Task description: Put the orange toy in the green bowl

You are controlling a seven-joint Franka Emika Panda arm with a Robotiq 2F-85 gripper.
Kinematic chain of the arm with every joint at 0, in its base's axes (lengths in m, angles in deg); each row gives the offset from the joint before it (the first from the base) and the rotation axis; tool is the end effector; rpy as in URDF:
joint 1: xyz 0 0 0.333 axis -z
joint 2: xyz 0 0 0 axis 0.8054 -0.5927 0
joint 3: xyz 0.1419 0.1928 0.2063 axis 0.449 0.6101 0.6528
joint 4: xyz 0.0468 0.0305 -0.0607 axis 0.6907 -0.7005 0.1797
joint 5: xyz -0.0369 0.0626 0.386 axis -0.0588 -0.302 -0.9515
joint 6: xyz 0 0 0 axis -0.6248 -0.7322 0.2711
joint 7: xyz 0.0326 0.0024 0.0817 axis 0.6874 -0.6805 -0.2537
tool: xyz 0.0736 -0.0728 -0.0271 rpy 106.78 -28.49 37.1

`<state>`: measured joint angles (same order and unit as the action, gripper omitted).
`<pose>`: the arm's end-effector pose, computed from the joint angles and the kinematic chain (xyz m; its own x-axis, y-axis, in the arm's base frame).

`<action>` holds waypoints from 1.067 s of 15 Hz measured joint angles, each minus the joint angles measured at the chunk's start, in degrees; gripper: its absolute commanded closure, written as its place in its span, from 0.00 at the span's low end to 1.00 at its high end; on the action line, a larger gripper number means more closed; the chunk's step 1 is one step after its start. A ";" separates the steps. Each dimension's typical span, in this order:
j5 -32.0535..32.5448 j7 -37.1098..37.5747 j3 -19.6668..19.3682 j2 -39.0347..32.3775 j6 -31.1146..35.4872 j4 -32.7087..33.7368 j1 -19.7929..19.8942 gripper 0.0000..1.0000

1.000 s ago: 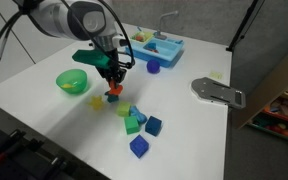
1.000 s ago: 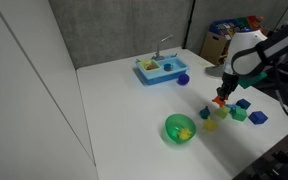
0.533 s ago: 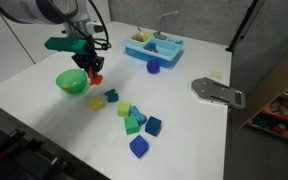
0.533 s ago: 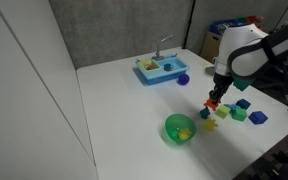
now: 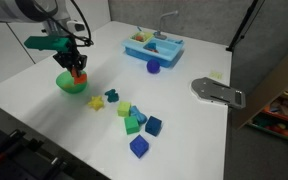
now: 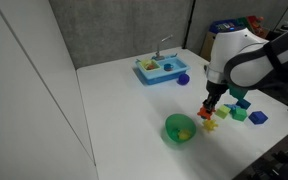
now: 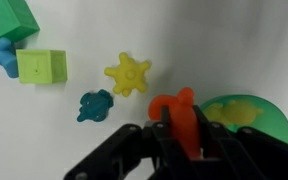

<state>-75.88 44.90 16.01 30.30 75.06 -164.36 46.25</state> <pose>0.5100 0.0877 0.1969 0.9588 0.2421 -0.1488 0.2515 -0.9667 0.0476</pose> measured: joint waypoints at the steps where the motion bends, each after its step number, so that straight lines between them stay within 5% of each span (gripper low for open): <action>1: 0.00 -0.02 0.01 0.11 -0.11 -0.04 0.00 0.74; 3: 0.00 -0.04 0.00 0.14 -0.18 -0.04 0.07 0.74; 4: 0.00 -0.04 0.00 0.14 -0.19 -0.04 0.07 0.92; 16: 0.52 -0.04 2.58 -1.52 -0.59 2.93 -2.73 0.92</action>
<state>-75.36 44.85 18.59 28.78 74.48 -161.43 43.53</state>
